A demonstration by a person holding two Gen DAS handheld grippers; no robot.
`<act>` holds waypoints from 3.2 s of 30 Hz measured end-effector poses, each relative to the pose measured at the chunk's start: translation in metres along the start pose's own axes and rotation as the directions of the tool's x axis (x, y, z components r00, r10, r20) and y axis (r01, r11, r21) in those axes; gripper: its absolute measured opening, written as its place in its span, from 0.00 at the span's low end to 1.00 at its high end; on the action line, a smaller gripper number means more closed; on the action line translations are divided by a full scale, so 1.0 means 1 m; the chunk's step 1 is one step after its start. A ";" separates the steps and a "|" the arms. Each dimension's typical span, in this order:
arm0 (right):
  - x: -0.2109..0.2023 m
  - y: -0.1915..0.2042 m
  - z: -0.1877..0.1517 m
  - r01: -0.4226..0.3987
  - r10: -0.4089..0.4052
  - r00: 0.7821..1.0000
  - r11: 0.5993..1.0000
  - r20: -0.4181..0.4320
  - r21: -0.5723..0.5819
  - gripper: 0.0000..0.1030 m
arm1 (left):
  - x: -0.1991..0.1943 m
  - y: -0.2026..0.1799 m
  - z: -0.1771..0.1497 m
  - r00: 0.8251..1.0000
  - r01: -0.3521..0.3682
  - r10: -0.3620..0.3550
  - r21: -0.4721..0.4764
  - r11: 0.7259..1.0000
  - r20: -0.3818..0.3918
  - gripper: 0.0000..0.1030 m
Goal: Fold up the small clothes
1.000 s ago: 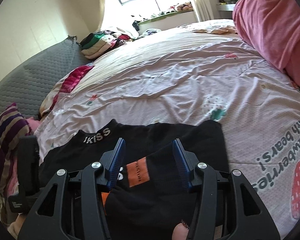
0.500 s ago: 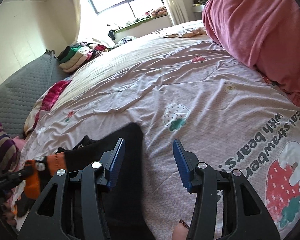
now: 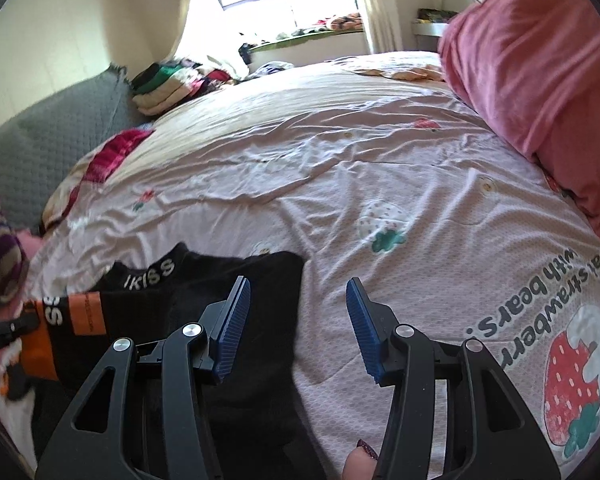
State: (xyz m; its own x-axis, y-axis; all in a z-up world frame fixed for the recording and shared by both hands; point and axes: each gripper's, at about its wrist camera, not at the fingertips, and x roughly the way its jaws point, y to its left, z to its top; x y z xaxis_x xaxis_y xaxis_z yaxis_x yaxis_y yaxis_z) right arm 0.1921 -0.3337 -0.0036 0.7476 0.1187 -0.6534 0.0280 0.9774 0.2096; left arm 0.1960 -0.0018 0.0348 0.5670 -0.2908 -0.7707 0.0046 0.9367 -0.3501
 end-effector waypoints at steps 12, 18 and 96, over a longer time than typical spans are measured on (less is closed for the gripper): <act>0.023 0.054 -0.030 -0.074 0.043 0.990 0.970 -0.137 -0.232 0.47 | 0.008 0.033 -0.003 0.996 -0.083 0.083 -0.012 0.996 -0.022 0.11; 0.033 0.065 -0.046 -0.131 0.072 0.973 0.954 -0.218 -0.269 0.47 | 0.000 0.030 -0.007 0.992 -0.121 0.120 0.025 0.992 0.025 0.13; -0.051 0.289 -0.095 -0.420 0.393 0.907 0.814 -0.150 -0.402 0.95 | -0.136 0.196 -0.096 0.886 -0.396 0.440 -0.254 0.882 0.148 0.91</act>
State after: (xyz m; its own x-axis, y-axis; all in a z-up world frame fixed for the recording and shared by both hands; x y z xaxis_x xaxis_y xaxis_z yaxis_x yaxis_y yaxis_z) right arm 0.0991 -0.0406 0.0217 0.5894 0.5185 -0.6195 -0.5574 0.8161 0.1527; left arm 0.0408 0.2023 0.0199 0.6260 0.1836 -0.7579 -0.4299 0.8921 -0.1390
